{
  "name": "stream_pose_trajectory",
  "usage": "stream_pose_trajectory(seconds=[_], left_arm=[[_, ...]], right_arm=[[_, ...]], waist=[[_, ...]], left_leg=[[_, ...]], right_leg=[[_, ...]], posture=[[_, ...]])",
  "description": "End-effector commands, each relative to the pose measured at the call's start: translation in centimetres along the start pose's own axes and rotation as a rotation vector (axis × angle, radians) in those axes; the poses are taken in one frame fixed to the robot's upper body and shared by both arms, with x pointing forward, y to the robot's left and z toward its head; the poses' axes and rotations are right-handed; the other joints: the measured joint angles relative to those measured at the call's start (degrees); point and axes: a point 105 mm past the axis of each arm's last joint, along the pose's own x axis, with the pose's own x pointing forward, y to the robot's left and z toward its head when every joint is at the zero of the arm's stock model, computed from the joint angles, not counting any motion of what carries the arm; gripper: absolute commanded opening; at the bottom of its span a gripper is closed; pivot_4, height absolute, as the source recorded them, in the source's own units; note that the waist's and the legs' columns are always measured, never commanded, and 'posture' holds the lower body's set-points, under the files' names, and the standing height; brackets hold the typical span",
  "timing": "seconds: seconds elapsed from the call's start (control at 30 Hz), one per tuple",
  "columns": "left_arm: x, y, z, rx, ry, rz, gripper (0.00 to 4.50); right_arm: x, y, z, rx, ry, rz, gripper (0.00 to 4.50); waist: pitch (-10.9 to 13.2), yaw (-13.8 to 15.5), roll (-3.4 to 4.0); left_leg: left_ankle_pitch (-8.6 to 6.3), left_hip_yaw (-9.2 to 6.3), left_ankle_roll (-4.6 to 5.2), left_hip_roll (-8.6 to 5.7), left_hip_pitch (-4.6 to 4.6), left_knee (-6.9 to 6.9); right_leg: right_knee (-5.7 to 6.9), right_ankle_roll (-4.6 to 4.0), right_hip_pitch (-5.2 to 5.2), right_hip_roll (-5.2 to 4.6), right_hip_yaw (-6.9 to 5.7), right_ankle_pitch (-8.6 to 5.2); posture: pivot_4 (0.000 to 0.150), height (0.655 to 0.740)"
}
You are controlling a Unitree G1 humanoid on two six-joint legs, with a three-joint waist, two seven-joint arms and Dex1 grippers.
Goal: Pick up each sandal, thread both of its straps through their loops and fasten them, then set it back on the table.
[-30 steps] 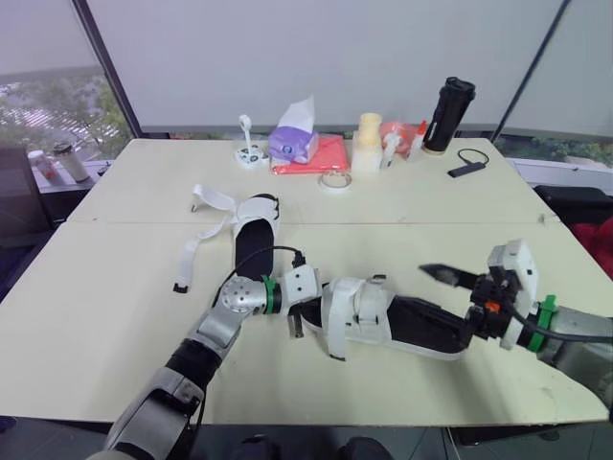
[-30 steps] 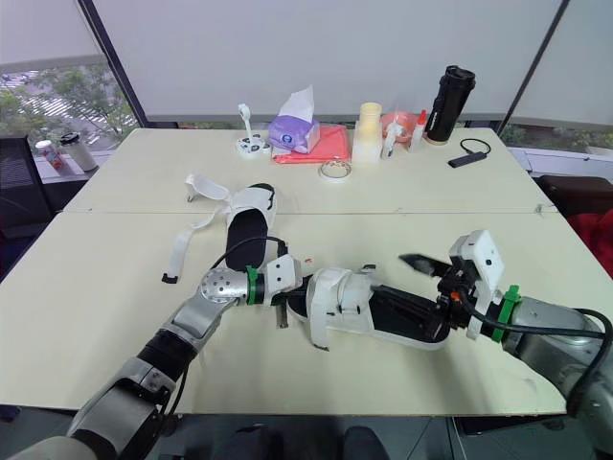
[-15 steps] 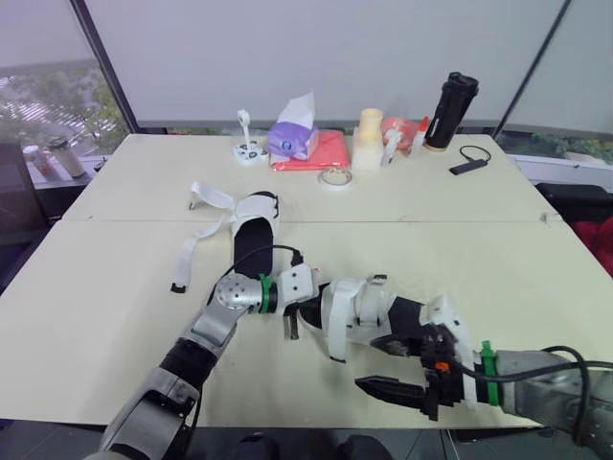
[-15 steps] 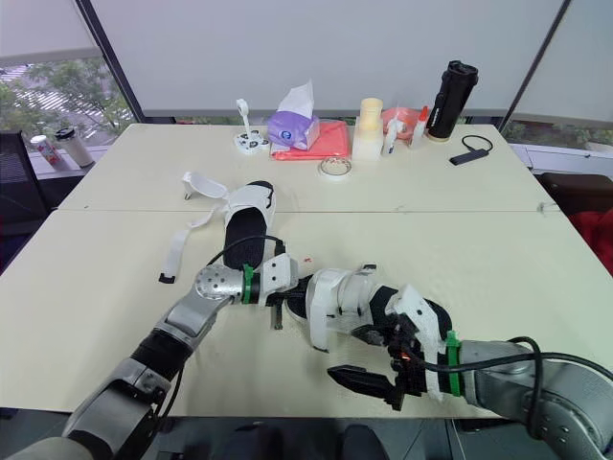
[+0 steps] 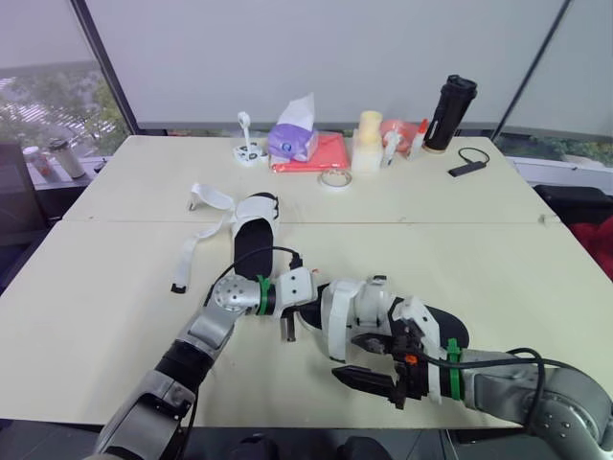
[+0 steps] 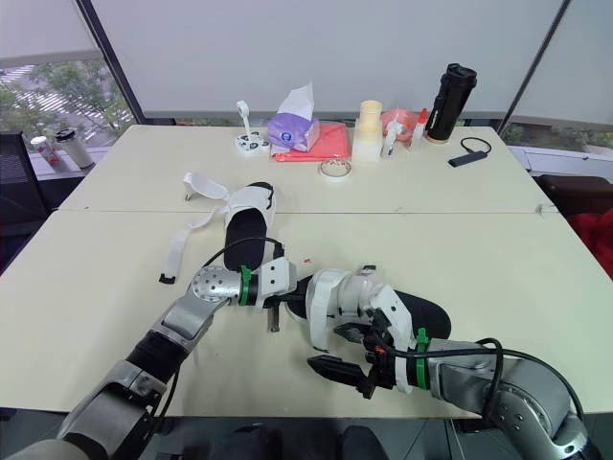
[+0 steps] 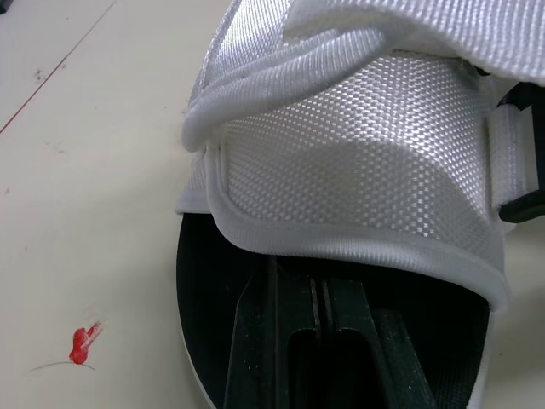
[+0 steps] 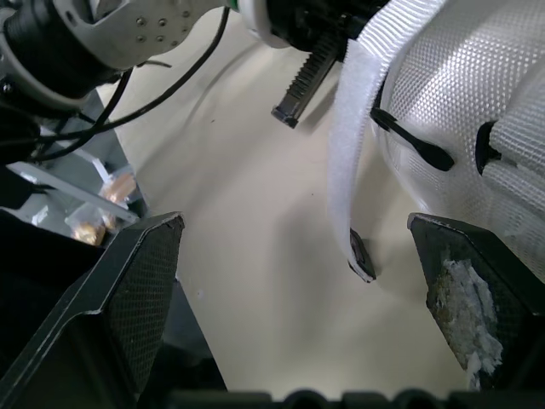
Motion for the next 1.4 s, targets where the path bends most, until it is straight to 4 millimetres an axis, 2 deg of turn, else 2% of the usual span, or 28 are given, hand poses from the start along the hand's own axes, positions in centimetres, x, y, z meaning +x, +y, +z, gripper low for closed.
stream_pose_trajectory(seconds=[0.03,0.27,0.4,0.53,0.77,0.93,1.13,1.4], left_arm=[[0.1,-3.7,-5.0,-0.133,0.161,-0.107,0.00],[0.0,-3.8,-5.3,-0.129,0.170,-0.096,0.00],[-0.1,-3.7,-5.4,-0.123,0.171,-0.084,0.00],[-0.1,-3.5,-5.3,-0.118,0.171,-0.077,0.00],[0.3,-3.2,-5.3,-0.113,0.167,-0.071,0.00],[0.5,-3.0,-5.2,-0.103,0.166,-0.064,0.00],[0.3,-2.8,-5.2,-0.108,0.167,-0.043,0.00],[-0.1,-3.0,-5.7,-0.120,0.178,-0.021,0.00]], right_arm=[[0.5,-0.3,0.6,0.010,-0.041,-0.002,3.64],[1.3,-0.3,0.9,0.009,-0.053,-0.001,0.01],[1.1,-0.1,0.8,0.008,-0.039,0.004,0.01],[0.3,0.5,1.7,0.005,-0.058,0.045,0.01],[-1.1,0.5,6.9,-0.005,-0.166,0.116,0.01],[-0.9,-0.3,8.9,-0.042,-0.170,0.111,0.01],[-0.3,-3.0,8.8,-0.061,-0.124,0.048,0.01],[-0.8,-3.0,7.9,-0.008,-0.089,0.105,0.01]], waist=[[0.0,0.0,0.00],[-0.2,0.0,0.02],[-0.3,0.0,0.01],[-0.4,0.0,0.05],[-0.5,0.0,0.06],[-0.5,0.1,0.06],[-0.5,0.2,0.07],[-0.5,0.1,0.10]], left_leg=[[0.00,0.00,0.00,0.00,0.00,0.01],[0.00,0.00,0.00,0.00,0.00,0.00],[0.00,-0.01,0.00,0.00,0.00,-0.01],[0.00,-0.01,0.01,0.00,0.00,-0.02],[-0.01,-0.01,0.01,0.00,0.00,0.00],[-0.01,-0.01,0.01,0.00,-0.02,0.00],[-0.01,-0.01,0.01,0.00,-0.02,0.01],[-0.01,0.00,0.01,0.00,-0.03,-0.01]], right_leg=[[0.00,0.00,0.00,0.00,0.00,0.00],[0.00,-0.01,0.00,-0.01,0.00,0.00],[-0.01,-0.01,0.00,-0.02,0.00,-0.01],[-0.01,-0.02,-0.01,-0.04,0.00,-0.01],[-0.01,-0.02,0.01,-0.04,0.00,0.00],[-0.02,-0.03,0.00,-0.07,0.00,0.00],[-0.03,-0.04,0.01,-0.11,0.00,0.00],[-0.03,-0.05,-0.01,-0.12,0.00,-0.01]], posture=[[0.150,0.7400],[0.150,0.7400],[0.150,0.7400],[0.150,0.7400],[0.150,0.7400],[0.150,0.7400],[0.150,0.7400],[0.150,0.7400]])
